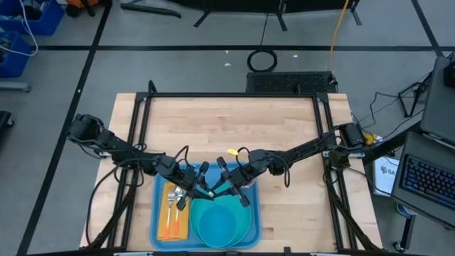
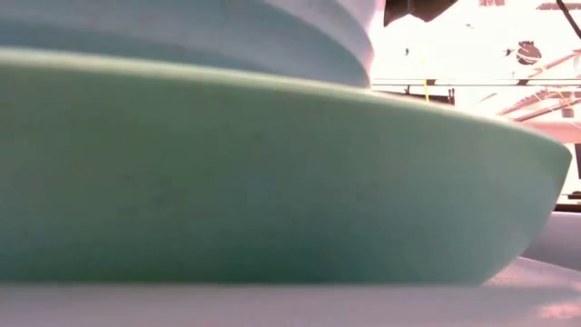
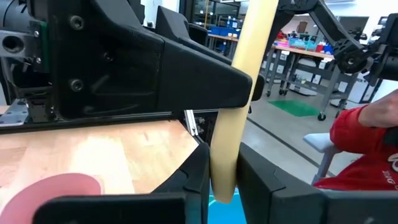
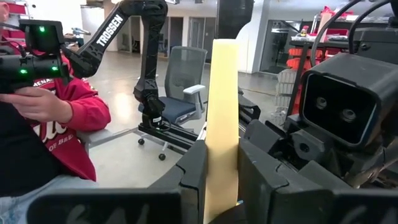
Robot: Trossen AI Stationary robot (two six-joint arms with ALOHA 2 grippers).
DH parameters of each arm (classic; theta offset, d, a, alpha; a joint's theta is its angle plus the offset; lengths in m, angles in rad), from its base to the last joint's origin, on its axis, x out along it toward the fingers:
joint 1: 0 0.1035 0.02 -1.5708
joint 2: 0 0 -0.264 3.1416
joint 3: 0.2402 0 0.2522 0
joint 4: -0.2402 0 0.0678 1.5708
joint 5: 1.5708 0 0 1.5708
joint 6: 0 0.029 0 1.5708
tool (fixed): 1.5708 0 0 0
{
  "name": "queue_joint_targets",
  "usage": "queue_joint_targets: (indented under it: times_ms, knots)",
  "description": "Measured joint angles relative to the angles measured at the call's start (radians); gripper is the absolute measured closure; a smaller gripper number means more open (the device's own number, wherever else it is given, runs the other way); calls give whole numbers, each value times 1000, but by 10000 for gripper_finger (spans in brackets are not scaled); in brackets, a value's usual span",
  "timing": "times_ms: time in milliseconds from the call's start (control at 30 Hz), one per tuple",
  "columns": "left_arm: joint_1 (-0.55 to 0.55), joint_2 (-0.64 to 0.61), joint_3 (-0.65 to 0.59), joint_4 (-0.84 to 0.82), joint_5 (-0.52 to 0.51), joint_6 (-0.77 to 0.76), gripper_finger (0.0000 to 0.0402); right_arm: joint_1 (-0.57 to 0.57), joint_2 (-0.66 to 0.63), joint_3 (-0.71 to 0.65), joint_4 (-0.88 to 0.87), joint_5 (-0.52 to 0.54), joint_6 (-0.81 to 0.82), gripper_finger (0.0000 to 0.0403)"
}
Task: Set up tray
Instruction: Put the light yellow table knife to the right of the orange spoon on the yellow table napkin
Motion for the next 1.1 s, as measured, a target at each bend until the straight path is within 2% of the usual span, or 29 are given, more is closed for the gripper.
queue_joint_targets:
  times_ms: [300,500,633,900,1100]
  knots:
    - [-19,0,0,4,-14,-12,346,0,1,0,1,3,2,349]
    - [-37,0,-1,11,-54,-37,347,4,1,0,12,54,31,273]
    - [-45,0,-1,11,-68,-50,347,3,1,0,12,55,55,247]
    - [-68,-1,-1,13,-89,-60,347,3,-15,-1,24,53,40,246]
    - [-86,-1,-1,14,-112,-85,347,0,-71,-1,8,70,-50,246]
